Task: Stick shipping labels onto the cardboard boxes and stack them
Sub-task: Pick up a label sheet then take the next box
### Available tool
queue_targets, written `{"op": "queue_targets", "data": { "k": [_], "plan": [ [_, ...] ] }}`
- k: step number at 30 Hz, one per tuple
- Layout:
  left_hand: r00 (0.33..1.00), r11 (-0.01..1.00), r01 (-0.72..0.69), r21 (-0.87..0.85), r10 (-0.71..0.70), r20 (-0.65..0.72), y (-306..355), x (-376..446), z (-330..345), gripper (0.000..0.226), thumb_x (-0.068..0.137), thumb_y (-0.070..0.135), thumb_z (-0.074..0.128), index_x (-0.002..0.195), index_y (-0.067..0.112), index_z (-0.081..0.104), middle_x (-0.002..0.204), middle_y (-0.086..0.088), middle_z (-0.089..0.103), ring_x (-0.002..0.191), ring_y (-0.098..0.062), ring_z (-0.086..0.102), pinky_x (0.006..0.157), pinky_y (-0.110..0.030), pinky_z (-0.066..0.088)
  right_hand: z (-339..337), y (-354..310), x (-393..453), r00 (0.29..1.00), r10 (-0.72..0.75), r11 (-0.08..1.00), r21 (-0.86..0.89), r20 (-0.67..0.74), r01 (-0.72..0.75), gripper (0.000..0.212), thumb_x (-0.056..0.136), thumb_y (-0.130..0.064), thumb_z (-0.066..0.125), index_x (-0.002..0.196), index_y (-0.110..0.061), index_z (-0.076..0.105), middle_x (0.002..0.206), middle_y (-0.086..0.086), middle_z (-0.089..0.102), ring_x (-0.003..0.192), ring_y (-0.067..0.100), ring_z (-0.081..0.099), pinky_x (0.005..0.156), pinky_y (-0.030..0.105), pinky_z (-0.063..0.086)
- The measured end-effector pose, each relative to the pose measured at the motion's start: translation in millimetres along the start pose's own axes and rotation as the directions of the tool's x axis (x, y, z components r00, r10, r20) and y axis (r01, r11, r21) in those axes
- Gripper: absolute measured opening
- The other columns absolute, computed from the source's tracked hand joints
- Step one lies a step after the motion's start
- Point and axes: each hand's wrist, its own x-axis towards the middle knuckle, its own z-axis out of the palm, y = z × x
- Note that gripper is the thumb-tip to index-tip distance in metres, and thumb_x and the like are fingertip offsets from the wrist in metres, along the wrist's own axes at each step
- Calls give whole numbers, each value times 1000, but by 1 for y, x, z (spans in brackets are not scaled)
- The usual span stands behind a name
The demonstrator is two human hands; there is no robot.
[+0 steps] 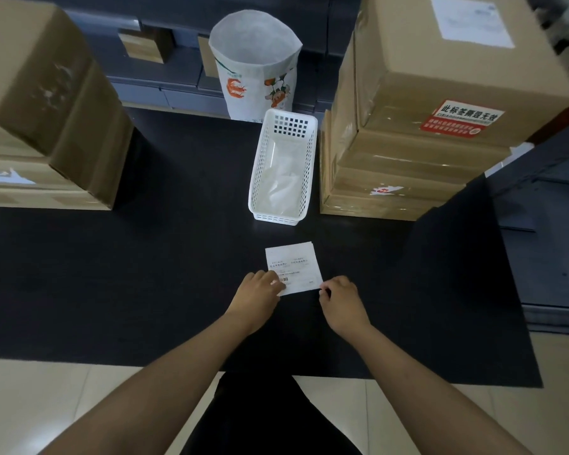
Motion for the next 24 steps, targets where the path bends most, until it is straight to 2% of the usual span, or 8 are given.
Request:
{"op": "queue_targets", "data": {
  "k": [7,11,19,24],
  "plan": [
    [998,991,62,118,-58,-38,-28,-13,-57,35,94,24,49,128,24,55,122,2,55,110,-19,50,94,-31,33,-31,-42,10,991,-113,974,-190,78,126,38,100,-25,38,135,-14,48,135,5,47,120,20,43,101,33,40],
    [984,961,175,215,-161,-81,-58,-23,-109,33,94,29,47,127,24,53,121,2,56,110,-19,51,95,-32,34,-56,-91,21,956,-290,904,-318,33,285,37,98,-25,40,132,-15,49,129,6,51,118,24,46,100,36,38],
    [933,915,360,184,-347,-100,-125,-65,-156,38,93,37,51,128,22,51,123,0,56,114,-20,51,96,-33,37,-43,-181,21,875,-485,804,-393,3,446,32,96,-25,44,124,-14,55,119,5,57,108,22,52,93,33,42],
    [932,917,361,170,-349,-97,-181,-92,-165,38,93,38,51,127,21,51,124,-1,56,115,-21,50,96,-33,37,-12,-232,15,892,-451,838,-343,4,425,34,96,-26,46,127,-16,53,124,4,56,113,22,51,96,33,42]
  ]
}}
